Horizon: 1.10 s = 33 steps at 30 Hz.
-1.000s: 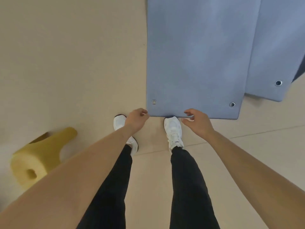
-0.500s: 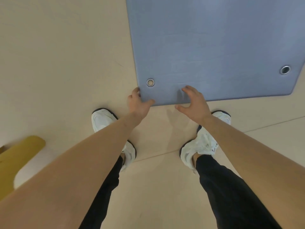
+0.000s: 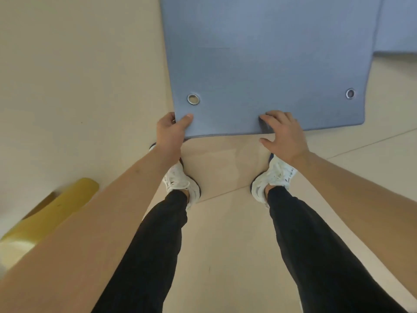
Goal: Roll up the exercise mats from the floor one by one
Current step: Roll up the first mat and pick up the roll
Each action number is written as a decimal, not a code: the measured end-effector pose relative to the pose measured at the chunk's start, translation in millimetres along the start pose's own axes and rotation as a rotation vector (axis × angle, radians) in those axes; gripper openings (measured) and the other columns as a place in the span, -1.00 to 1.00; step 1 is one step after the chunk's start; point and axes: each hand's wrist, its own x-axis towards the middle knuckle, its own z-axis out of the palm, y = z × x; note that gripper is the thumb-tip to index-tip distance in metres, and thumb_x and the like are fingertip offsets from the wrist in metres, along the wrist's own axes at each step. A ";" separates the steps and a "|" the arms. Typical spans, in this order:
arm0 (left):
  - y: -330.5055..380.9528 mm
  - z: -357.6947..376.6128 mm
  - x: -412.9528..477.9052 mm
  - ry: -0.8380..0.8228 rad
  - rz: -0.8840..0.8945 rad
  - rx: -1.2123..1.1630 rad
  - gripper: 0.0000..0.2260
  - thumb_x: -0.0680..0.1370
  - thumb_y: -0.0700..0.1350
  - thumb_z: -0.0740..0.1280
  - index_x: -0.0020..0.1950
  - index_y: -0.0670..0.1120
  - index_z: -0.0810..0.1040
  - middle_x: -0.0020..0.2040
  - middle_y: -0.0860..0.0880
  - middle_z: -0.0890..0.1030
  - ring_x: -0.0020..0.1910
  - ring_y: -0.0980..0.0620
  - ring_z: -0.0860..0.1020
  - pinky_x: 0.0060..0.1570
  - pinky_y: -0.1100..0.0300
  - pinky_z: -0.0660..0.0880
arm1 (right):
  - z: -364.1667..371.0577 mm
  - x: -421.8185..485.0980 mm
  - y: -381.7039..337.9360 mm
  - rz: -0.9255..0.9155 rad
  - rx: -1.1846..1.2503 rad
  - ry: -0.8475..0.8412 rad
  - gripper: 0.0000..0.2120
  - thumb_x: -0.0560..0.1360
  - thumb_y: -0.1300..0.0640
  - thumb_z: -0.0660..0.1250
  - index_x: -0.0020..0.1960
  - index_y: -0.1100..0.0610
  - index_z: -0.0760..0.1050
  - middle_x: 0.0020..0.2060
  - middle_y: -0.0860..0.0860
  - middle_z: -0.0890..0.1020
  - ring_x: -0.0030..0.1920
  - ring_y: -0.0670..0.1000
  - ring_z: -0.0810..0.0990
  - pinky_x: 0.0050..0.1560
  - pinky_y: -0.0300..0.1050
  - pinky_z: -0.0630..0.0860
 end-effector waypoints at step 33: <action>263.6 -180.5 -70.5 -0.170 1.265 1.565 -0.67 0.60 0.16 0.26 0.19 0.01 0.65 0.07 0.03 0.68 0.00 -0.12 0.62 -0.01 0.01 0.46 | -162.7 30.1 -352.9 0.082 0.394 0.362 -0.83 0.41 0.06 0.40 -0.07 0.00 0.75 -0.28 -0.03 0.62 -0.21 0.03 0.61 -0.21 -0.06 0.55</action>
